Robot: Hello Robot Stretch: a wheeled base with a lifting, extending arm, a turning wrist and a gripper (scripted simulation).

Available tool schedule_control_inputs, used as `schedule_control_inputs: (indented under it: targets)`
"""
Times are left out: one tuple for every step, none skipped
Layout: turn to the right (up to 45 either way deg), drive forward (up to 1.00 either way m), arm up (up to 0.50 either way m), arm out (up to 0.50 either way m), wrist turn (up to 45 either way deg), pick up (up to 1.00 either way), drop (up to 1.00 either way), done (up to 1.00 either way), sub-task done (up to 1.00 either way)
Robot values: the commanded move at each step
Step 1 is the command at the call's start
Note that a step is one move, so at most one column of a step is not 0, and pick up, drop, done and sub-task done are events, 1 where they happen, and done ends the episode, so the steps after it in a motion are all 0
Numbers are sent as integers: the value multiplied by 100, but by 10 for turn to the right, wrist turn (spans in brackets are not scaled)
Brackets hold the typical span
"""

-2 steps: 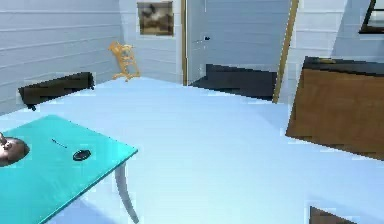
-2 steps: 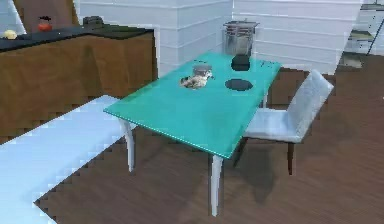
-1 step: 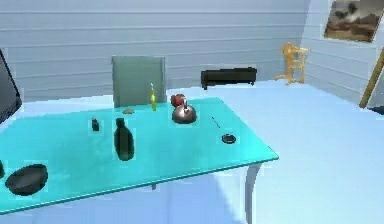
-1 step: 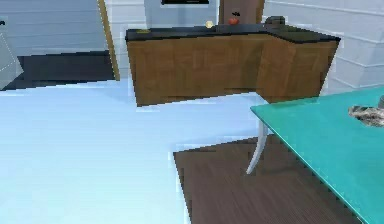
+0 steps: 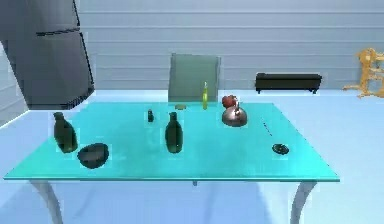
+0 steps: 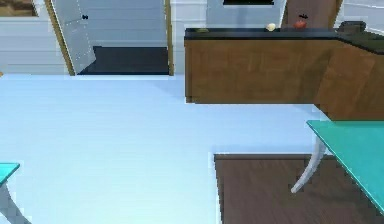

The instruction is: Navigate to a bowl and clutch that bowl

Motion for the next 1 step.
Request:
schedule_control_inputs:
  targets:
    - [0, 15, 0, 0, 0, 0, 0, 0, 0]
